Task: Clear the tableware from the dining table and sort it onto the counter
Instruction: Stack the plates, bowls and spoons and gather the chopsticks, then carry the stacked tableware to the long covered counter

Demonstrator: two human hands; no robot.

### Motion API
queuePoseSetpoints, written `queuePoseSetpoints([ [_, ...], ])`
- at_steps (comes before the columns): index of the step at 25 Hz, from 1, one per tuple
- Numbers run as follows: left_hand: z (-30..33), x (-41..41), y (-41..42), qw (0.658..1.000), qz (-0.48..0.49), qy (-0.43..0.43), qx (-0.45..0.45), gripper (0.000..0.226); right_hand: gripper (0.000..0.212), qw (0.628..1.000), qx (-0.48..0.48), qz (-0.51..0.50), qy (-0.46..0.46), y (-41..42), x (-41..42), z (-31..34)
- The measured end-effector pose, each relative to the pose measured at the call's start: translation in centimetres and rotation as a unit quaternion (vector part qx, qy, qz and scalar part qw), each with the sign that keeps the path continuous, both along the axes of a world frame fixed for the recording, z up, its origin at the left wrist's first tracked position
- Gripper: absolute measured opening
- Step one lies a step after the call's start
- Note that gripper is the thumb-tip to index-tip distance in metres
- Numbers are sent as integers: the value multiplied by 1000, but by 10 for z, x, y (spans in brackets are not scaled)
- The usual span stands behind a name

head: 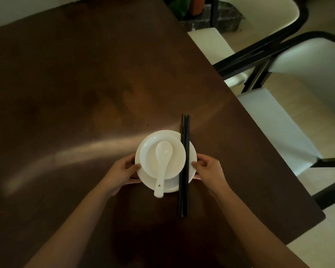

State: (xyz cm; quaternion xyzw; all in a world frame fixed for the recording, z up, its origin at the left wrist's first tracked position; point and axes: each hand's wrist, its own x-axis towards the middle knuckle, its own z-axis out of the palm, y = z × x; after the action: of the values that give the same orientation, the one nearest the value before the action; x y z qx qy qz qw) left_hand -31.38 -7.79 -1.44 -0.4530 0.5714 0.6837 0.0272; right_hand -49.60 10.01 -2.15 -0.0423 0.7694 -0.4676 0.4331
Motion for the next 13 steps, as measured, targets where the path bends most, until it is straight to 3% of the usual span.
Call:
queuePoseSetpoints([
  [13, 73, -84, 84, 996, -77, 39, -32, 46, 28, 995, -47, -91, 10, 116, -56, 62],
])
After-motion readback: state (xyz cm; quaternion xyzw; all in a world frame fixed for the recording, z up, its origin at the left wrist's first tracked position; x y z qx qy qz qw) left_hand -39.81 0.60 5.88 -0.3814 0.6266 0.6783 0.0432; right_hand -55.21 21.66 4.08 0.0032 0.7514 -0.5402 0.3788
